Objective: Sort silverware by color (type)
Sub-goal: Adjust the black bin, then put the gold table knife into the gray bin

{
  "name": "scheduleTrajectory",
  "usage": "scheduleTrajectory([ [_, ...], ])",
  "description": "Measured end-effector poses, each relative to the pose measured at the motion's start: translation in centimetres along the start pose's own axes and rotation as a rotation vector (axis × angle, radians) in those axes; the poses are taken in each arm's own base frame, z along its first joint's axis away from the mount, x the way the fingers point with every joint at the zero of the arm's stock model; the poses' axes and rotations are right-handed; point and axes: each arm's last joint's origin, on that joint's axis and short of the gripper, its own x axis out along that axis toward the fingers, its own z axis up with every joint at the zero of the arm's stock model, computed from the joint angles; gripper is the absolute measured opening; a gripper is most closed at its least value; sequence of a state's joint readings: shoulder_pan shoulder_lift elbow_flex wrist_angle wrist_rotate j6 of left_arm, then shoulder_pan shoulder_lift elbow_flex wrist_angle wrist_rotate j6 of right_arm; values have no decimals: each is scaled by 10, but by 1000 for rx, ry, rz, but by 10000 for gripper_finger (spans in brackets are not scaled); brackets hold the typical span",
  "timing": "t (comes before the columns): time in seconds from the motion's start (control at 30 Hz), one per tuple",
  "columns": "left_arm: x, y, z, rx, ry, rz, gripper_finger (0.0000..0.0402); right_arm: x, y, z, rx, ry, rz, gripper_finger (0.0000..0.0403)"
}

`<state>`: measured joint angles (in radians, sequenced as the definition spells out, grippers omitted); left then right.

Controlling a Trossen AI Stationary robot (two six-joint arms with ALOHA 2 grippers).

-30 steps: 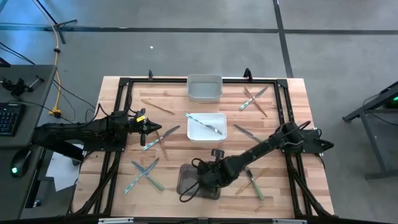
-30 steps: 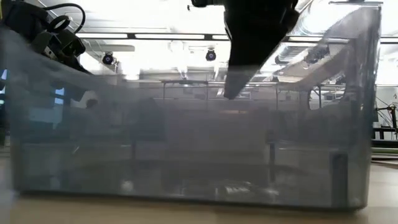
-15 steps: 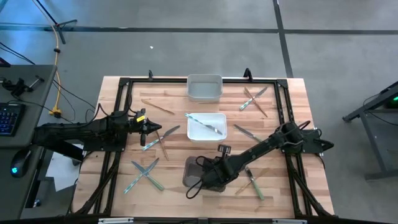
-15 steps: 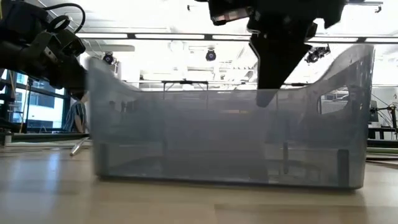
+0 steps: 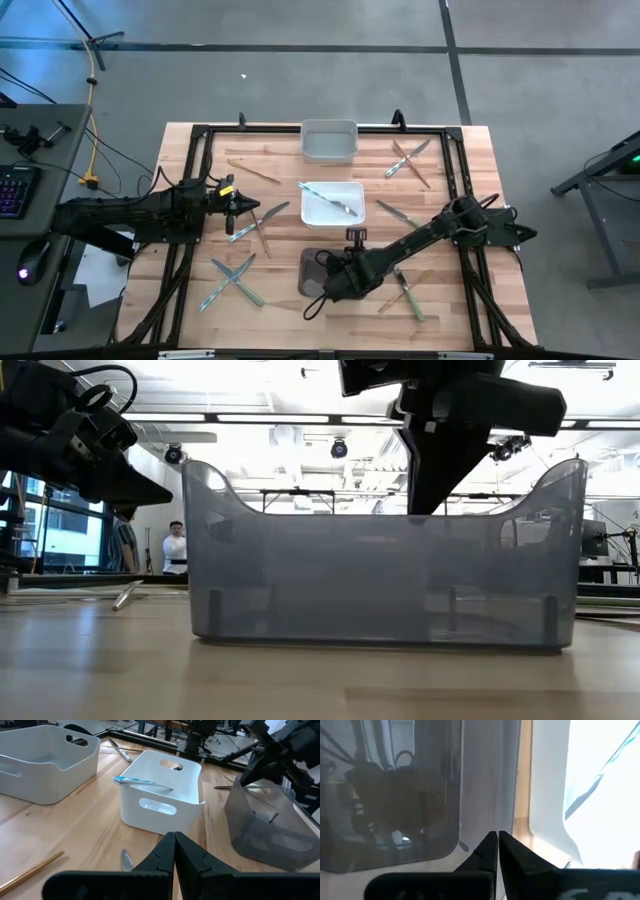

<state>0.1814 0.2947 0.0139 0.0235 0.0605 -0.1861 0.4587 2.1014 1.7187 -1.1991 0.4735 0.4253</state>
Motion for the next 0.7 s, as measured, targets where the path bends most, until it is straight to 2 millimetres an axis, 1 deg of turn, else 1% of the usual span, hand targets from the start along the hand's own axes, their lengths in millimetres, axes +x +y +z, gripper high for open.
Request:
scheduleTrajectory([
  [0.13, 0, 0, 0, 0, 0, 0, 0, -1, 3, 4, -25, -48, 11, 0],
  [0.2, 0, 0, 0, 0, 0, 0, 0, -7, 5, 4, -39, -81, 25, 0],
  [0.33, 0, 0, 0, -4, 0, -1, 0, -35, 4, -4, -37, -150, 19, 0],
  [0.5, 0, -3, 0, -43, 9, -61, 0, -69, -7, -31, 14, -153, -87, 0],
  [0.57, 0, -6, -1, -32, 13, -83, 0, -80, -10, -38, 26, -173, -123, 0],
  [0.7, 0, -12, 2, 14, -22, -107, 0, -94, -16, -43, 42, -247, -164, 0],
])
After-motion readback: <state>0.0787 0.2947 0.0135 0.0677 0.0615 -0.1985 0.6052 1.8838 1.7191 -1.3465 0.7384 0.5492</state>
